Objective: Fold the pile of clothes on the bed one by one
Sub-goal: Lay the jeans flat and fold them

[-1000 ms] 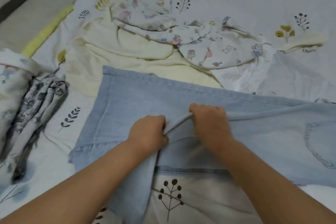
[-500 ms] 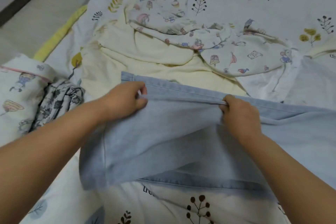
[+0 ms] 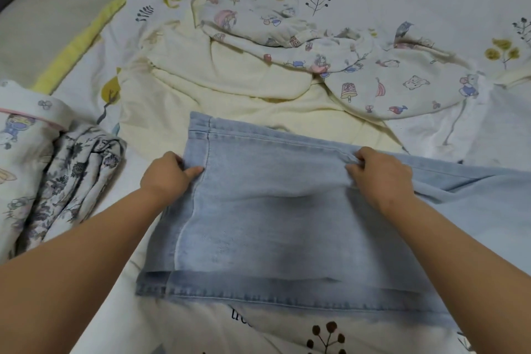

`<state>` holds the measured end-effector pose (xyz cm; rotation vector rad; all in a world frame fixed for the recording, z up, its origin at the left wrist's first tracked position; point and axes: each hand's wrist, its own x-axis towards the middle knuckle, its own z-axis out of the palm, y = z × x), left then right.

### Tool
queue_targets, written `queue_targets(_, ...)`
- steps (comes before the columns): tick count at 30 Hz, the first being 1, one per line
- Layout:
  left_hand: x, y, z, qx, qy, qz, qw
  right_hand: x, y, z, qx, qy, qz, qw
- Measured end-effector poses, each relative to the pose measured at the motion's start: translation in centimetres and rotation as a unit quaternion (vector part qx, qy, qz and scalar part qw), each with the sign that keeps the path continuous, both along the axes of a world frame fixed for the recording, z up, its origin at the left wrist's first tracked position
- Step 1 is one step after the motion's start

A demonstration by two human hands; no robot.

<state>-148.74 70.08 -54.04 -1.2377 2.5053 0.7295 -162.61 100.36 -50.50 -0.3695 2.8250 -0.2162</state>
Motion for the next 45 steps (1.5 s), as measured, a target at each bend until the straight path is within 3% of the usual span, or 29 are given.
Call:
queue_targets(3,-0.5,0.4,-0.4,-0.063,0.042,0.017,0.997,-0.4,-0.3,0.2,-0.014,-0.003,0.008,1.000)
queue_targets(8,-2.4,0.4,-1.3,-0.017,0.079,0.086,0.993,-0.9,-0.6,0.2,-0.027,-0.005,0.019,0.999)
queue_targets(13,-3.2,0.3,-1.2,-0.034,0.180,0.066,0.981,-1.1,-0.5,-0.1,-0.041,-0.022,0.027,0.999)
queue_targets(19,-4.0,-1.6,0.8,-0.111,0.328,0.051,0.937,-2.4,-0.7,0.0,-0.064,0.107,-0.008,0.992)
queue_targets(24,-4.6,-1.6,0.5,-0.020,0.203,0.044,0.978,-0.6,-2.6,0.2,-0.017,0.145,-0.033,0.989)
queue_targets(27,-1.4,-0.6,0.4,-0.077,0.174,0.047,0.981,5.0,-4.4,0.2,-0.071,0.155,0.110,0.979)
queue_targets(30,2.5,1.0,0.3,-0.076,0.126,0.033,0.989,11.2,-4.5,-0.3,-0.124,0.155,0.245,0.949)
queue_targets(34,8.1,3.6,0.7,-0.067,0.018,0.020,0.997,16.0,-2.9,-1.6,-0.088,0.079,0.279,0.953)
queue_targets(37,10.6,4.4,1.1,-0.060,0.011,0.063,0.996,16.8,-1.4,-2.1,-0.008,0.063,0.240,0.969)
queue_targets(40,11.6,4.7,1.3,0.010,0.006,0.076,0.997,16.3,0.2,-2.1,0.032,0.074,0.210,0.974)
queue_targets(45,12.3,5.2,2.2,0.126,0.195,0.127,0.964,15.0,1.1,-0.9,0.005,0.091,0.208,0.974)
